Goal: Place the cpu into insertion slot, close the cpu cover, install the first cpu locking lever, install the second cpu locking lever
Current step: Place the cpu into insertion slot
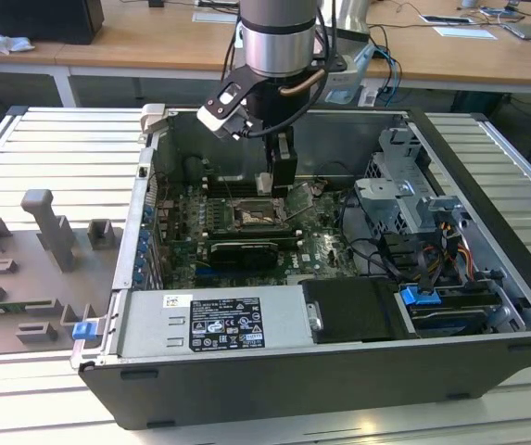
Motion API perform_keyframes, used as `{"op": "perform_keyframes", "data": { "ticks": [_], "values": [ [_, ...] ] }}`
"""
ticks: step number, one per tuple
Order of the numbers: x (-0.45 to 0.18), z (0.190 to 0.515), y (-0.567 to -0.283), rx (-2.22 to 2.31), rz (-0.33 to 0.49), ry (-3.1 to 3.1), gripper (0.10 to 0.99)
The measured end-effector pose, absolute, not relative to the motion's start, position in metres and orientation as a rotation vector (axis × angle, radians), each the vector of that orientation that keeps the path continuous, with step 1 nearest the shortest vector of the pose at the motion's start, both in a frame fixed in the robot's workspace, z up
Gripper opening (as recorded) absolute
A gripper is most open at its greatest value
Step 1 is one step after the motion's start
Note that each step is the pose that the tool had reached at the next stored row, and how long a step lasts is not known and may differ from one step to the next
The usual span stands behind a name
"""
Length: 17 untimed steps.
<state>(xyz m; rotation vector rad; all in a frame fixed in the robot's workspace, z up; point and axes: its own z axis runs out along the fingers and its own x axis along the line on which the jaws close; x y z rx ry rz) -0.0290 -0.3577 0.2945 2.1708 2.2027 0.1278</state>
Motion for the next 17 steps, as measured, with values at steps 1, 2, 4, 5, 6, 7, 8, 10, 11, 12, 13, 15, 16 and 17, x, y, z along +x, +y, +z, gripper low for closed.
{"op": "perform_keyframes", "data": {
  "ticks": [1, 2, 4, 5, 6, 7, 8, 10, 11, 12, 13, 15, 16, 17],
  "values": [
    [-0.029, 0.293, -0.358, 2.171, 0.128, 2.203, 0.537],
    [-0.029, 0.292, -0.358, 2.171, 0.128, 2.203, 0.537],
    [-0.029, 0.289, -0.358, 2.171, 0.128, 2.203, 0.537],
    [-0.029, 0.287, -0.358, 2.17, 0.129, 2.202, 0.537],
    [-0.029, 0.286, -0.358, 2.17, 0.129, 2.202, 0.537],
    [-0.029, 0.284, -0.358, 2.17, 0.129, 2.202, 0.537],
    [-0.029, 0.281, -0.358, 2.17, 0.129, 2.202, 0.537],
    [-0.029, 0.277, -0.358, 2.17, 0.129, 2.202, 0.537],
    [-0.029, 0.276, -0.358, 2.17, 0.129, 2.202, 0.537],
    [-0.029, 0.275, -0.358, 2.17, 0.13, 2.202, 0.537],
    [-0.029, 0.274, -0.358, 2.17, 0.13, 2.202, 0.537],
    [-0.029, 0.27, -0.358, 2.17, 0.13, 2.202, 0.537],
    [-0.03, 0.268, -0.358, 2.17, 0.13, 2.202, 0.537],
    [-0.03, 0.266, -0.358, 2.17, 0.13, 2.202, 0.537]
  ]
}}
